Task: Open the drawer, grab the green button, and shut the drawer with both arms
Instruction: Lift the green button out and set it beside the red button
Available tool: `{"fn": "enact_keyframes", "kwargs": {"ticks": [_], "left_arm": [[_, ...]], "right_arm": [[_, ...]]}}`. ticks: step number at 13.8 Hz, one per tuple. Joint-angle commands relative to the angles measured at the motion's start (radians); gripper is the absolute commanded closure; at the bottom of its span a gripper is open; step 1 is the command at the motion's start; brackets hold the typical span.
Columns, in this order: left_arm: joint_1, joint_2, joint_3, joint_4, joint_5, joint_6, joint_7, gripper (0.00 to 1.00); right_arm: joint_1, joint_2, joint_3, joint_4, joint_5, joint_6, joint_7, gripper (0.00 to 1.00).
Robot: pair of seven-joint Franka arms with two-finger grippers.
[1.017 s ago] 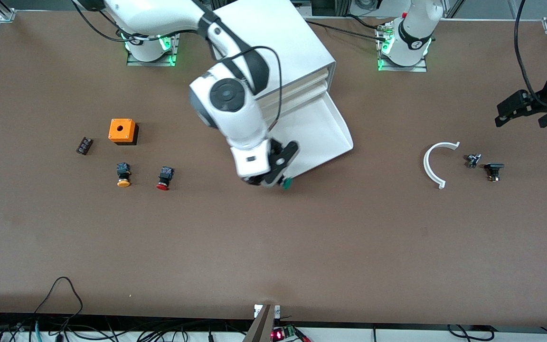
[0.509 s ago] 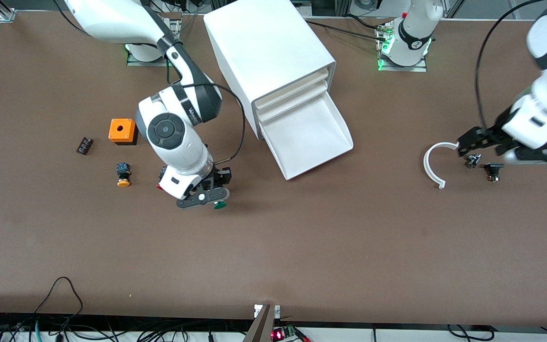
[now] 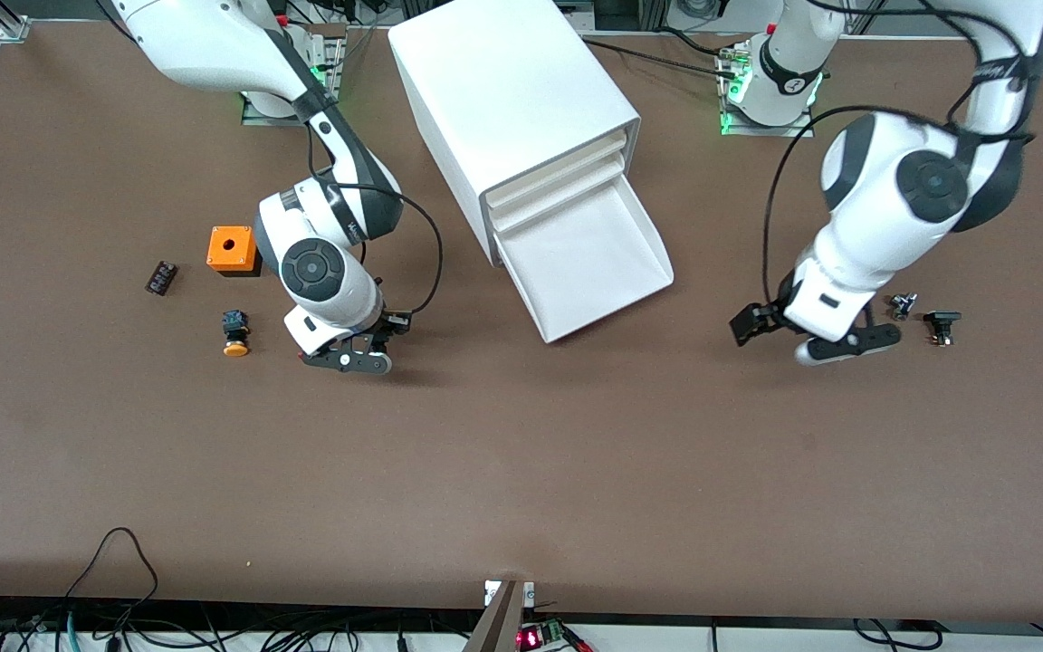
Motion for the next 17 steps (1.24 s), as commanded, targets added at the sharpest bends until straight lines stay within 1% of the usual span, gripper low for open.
{"fn": "enact_keyframes", "kwargs": {"ticks": [1, 3, 4, 5, 6, 8, 10, 13, 15, 16, 17], "left_arm": [[-0.069, 0.103, 0.004, 0.012, -0.003, 0.100, -0.149, 0.00], [-0.115, 0.174, 0.004, 0.012, -0.002, 0.193, -0.257, 0.00], [-0.134, 0.200, 0.005, 0.012, -0.003, 0.215, -0.286, 0.00], [-0.146, 0.223, 0.005, 0.010, -0.003, 0.229, -0.306, 0.00], [-0.154, 0.235, 0.007, 0.007, -0.002, 0.230, -0.324, 0.00], [-0.160, 0.243, 0.005, -0.017, -0.002, 0.230, -0.338, 0.00], [-0.181, 0.243, 0.005, -0.052, -0.008, 0.230, -0.340, 0.00], [-0.197, 0.220, -0.005, -0.115, -0.017, 0.224, -0.352, 0.00], [-0.197, 0.188, -0.053, -0.167, -0.017, 0.212, -0.352, 0.00], [-0.197, 0.177, -0.070, -0.190, -0.017, 0.212, -0.351, 0.00], [-0.197, 0.175, -0.102, -0.201, -0.017, 0.206, -0.349, 0.00]], "right_arm": [[-0.006, -0.071, 0.005, -0.177, -0.022, 0.140, 0.029, 0.74], [-0.006, -0.072, 0.005, -0.230, -0.024, 0.214, 0.029, 0.74], [-0.006, -0.072, 0.005, -0.233, -0.024, 0.219, 0.031, 0.69], [-0.009, -0.072, 0.003, -0.228, -0.021, 0.217, 0.039, 0.37], [-0.012, -0.075, 0.000, -0.218, -0.021, 0.211, 0.060, 0.00], [-0.014, -0.094, -0.002, -0.184, -0.013, 0.181, 0.071, 0.00], [-0.018, -0.103, -0.002, -0.112, -0.013, 0.080, 0.068, 0.00], [-0.034, -0.120, -0.002, 0.044, -0.015, -0.113, 0.059, 0.00], [-0.050, -0.138, -0.002, 0.124, -0.019, -0.206, 0.048, 0.00], [-0.061, -0.140, -0.002, 0.158, -0.021, -0.229, 0.037, 0.00], [-0.072, -0.141, -0.002, 0.178, -0.022, -0.232, 0.034, 0.00]]}}
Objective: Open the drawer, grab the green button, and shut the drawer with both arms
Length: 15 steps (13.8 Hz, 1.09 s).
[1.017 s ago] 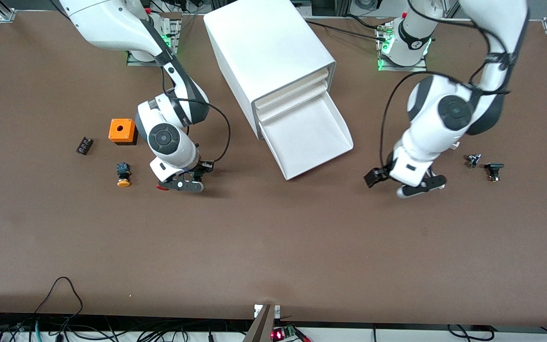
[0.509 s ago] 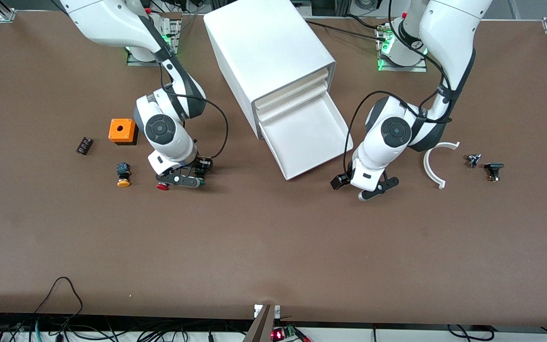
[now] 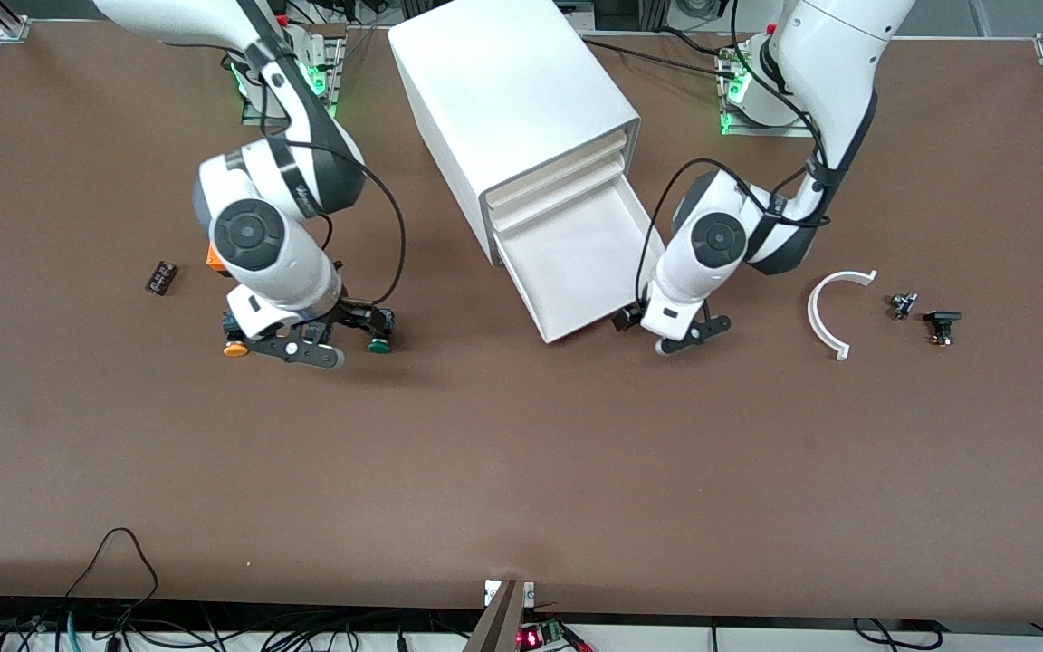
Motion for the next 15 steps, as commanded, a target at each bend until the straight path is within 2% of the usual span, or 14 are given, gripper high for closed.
{"fn": "enact_keyframes", "kwargs": {"ticks": [1, 3, 7, 10, 13, 15], "left_arm": [[-0.005, -0.062, -0.060, -0.075, -0.017, -0.047, -0.004, 0.00], [-0.005, -0.073, -0.103, -0.079, -0.017, -0.080, -0.004, 0.00], [-0.003, -0.090, -0.169, -0.092, -0.017, -0.159, 0.006, 0.00], [-0.003, -0.089, -0.220, -0.093, -0.017, -0.178, 0.005, 0.00], [-0.003, -0.090, -0.267, -0.104, -0.017, -0.179, 0.005, 0.00], [-0.003, -0.090, -0.275, -0.104, -0.017, -0.187, 0.006, 0.00]], "right_arm": [[-0.044, -0.008, 0.009, 0.062, -0.017, -0.042, -0.031, 0.00], [-0.084, -0.047, 0.009, 0.064, -0.012, -0.045, -0.105, 0.00], [-0.175, -0.119, 0.012, 0.064, -0.012, -0.134, -0.278, 0.00], [-0.241, -0.174, 0.012, 0.067, -0.014, -0.186, -0.326, 0.00], [-0.255, -0.197, 0.011, 0.163, -0.006, -0.356, -0.334, 0.00], [-0.281, -0.232, 0.008, 0.161, -0.018, -0.396, -0.361, 0.00]]}}
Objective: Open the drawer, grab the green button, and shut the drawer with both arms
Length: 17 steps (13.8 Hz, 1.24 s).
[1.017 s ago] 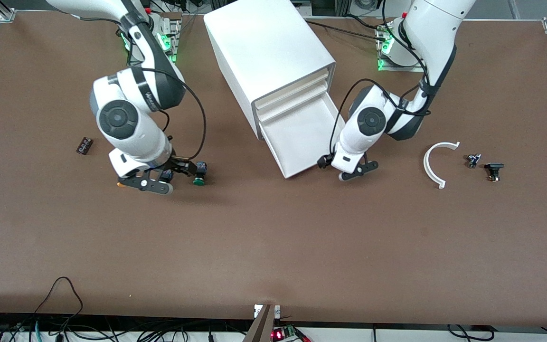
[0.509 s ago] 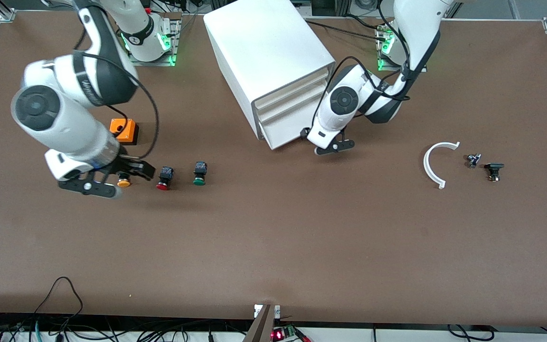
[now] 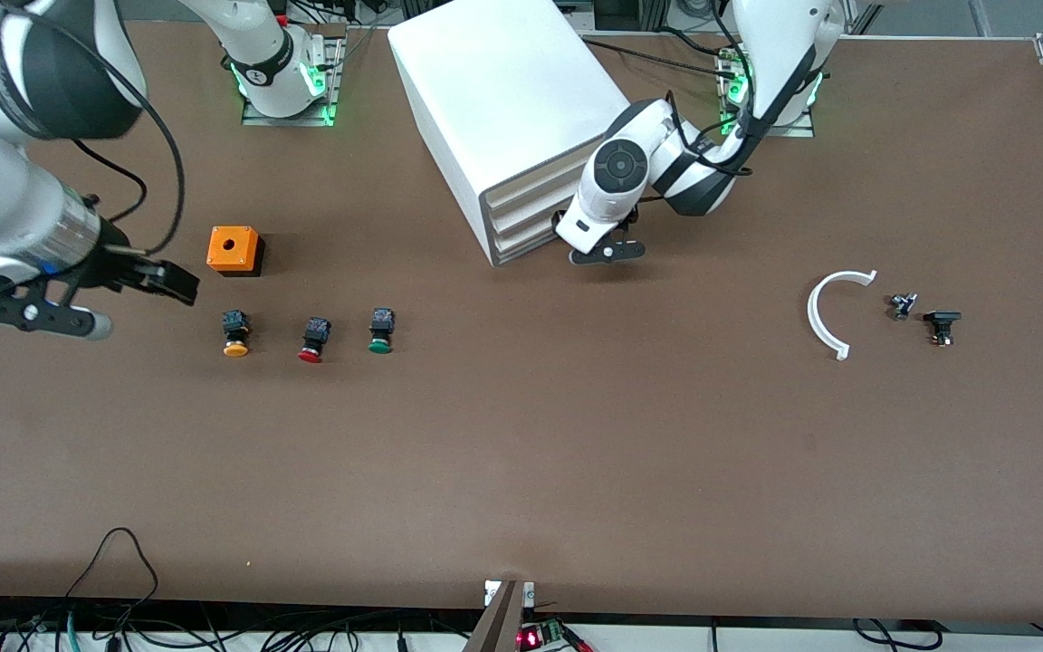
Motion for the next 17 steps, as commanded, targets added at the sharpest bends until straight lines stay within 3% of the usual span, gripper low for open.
{"fn": "enact_keyframes", "kwargs": {"ticks": [1, 3, 4, 8, 11, 15, 17], "left_arm": [[0.001, -0.040, -0.012, -0.026, -0.017, -0.018, 0.006, 0.00], [0.014, -0.056, -0.009, -0.025, -0.017, -0.018, 0.008, 0.00], [0.039, -0.081, -0.006, -0.022, -0.016, -0.018, 0.008, 0.00], [0.174, -0.193, 0.023, 0.020, -0.013, -0.015, 0.011, 0.00], [0.208, -0.265, 0.085, 0.101, -0.008, -0.033, 0.020, 0.00], [0.218, -0.346, 0.203, 0.243, -0.014, -0.273, 0.181, 0.00], [0.218, -0.380, 0.244, 0.328, -0.014, -0.419, 0.288, 0.00]], "right_arm": [[-0.046, -0.029, 0.000, 0.017, -0.014, -0.094, -0.095, 0.00], [-0.049, -0.032, -0.099, 0.016, 0.004, -0.127, -0.256, 0.00], [-0.048, -0.044, -0.119, 0.003, 0.019, -0.124, -0.276, 0.00], [-0.048, -0.173, -0.123, -0.180, 0.032, -0.028, -0.287, 0.00], [-0.048, -0.199, -0.121, -0.213, 0.032, -0.014, -0.301, 0.00], [-0.049, -0.207, -0.146, -0.231, 0.036, -0.006, -0.365, 0.00], [-0.049, -0.248, -0.147, -0.297, 0.036, 0.049, -0.364, 0.00]]}}
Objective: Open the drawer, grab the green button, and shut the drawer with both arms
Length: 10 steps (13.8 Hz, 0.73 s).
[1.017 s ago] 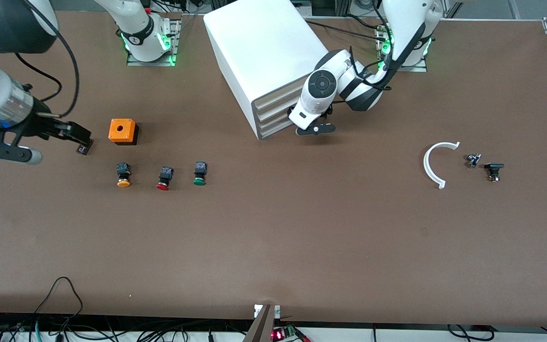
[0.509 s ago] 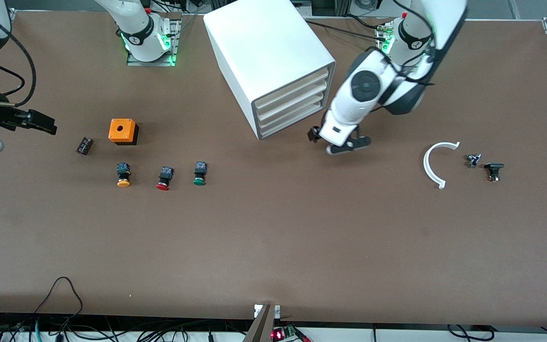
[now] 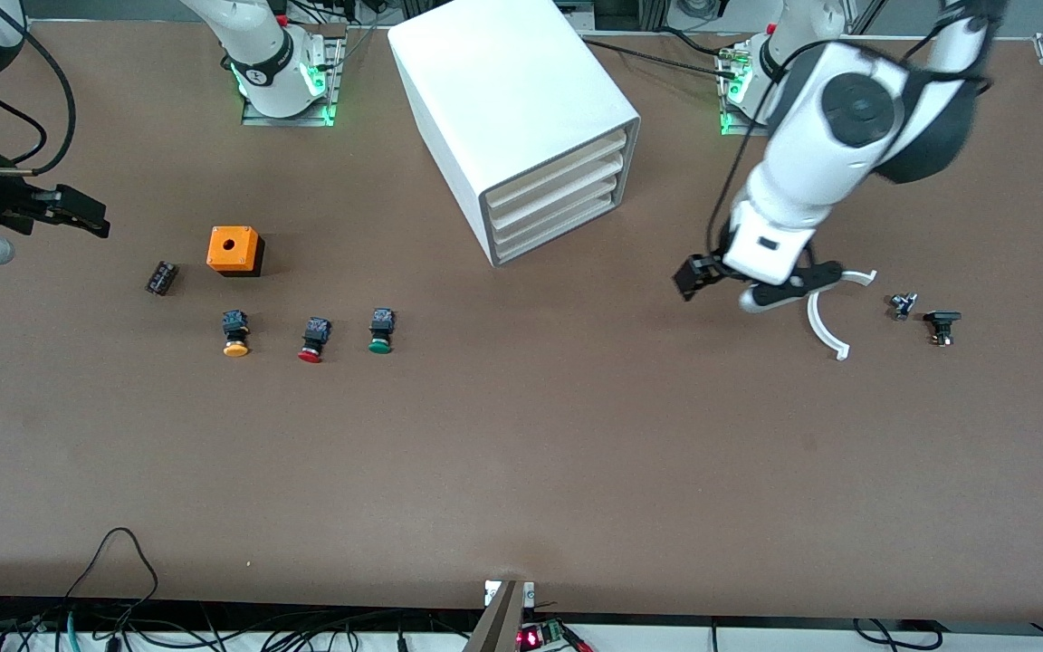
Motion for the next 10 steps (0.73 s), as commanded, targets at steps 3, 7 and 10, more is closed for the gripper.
{"fn": "enact_keyframes", "kwargs": {"ticks": [3, 7, 10], "left_arm": [[-0.004, -0.081, 0.118, 0.157, -0.010, -0.289, 0.228, 0.00], [-0.004, -0.108, 0.251, 0.217, -0.016, -0.423, 0.573, 0.00], [-0.003, -0.129, 0.316, 0.259, -0.011, -0.457, 0.665, 0.00]], "right_arm": [[-0.001, -0.133, -0.004, -0.179, 0.016, 0.098, -0.006, 0.00], [-0.001, -0.134, -0.004, -0.181, 0.016, 0.107, -0.005, 0.00], [0.001, -0.133, -0.004, -0.170, 0.014, 0.093, -0.005, 0.00]]}}
